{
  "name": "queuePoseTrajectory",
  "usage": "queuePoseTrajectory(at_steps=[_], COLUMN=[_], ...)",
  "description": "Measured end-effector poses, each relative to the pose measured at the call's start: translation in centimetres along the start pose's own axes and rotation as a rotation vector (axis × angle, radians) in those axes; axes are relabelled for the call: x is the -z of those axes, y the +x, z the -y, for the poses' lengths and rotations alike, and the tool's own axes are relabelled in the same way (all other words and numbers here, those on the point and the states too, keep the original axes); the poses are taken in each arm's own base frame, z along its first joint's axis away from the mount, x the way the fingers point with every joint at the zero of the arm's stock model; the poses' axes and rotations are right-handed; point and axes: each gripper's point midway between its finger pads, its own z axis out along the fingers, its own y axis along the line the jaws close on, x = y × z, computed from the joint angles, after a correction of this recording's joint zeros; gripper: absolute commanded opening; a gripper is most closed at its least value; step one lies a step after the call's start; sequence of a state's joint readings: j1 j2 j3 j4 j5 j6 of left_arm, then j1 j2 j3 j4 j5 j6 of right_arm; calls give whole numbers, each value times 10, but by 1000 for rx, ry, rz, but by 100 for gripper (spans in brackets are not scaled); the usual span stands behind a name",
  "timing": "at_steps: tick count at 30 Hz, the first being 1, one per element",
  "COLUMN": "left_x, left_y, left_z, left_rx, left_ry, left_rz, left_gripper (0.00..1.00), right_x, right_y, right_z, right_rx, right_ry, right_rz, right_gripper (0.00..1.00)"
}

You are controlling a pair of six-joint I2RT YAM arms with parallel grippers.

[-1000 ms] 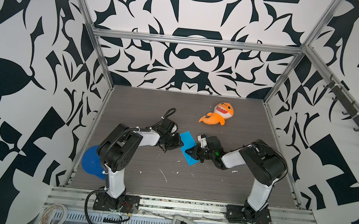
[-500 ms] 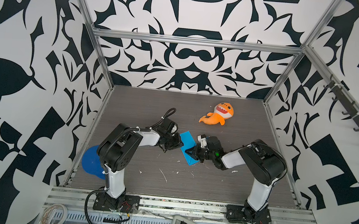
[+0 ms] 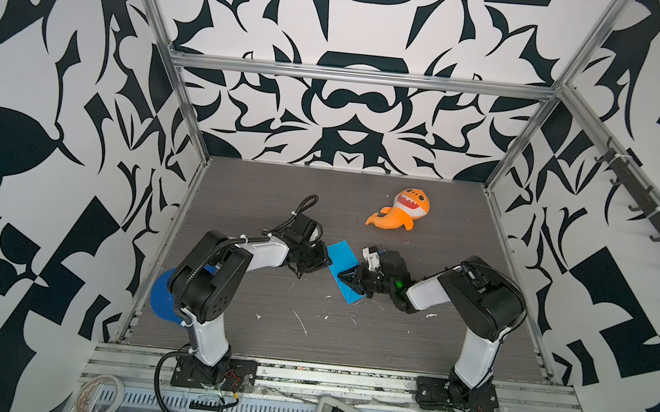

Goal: Fold a paper plane with a square sheet of paper (pick it up from the middle)

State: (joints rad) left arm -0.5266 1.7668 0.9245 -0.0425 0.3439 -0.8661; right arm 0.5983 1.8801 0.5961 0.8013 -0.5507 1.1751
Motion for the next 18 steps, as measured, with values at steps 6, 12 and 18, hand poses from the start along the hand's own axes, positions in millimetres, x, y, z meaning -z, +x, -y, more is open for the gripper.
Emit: queuePoseTrajectory(at_steps=[6,12,18], left_x=[8,13,9], left_y=[0,13,27], left_z=[-4,-5,9], left_rx=[1,-13,-52], left_ry=[-1,11,38], left_rz=[19,14,0], left_gripper=[24,25,18], right_x=[0,1,3], right_y=[0,0,1], right_z=[-1,-4,5], right_rx=[2,16,22], right_ry=[-5,-9,24], right_rz=[0,5,11], right_gripper=[30,33,11])
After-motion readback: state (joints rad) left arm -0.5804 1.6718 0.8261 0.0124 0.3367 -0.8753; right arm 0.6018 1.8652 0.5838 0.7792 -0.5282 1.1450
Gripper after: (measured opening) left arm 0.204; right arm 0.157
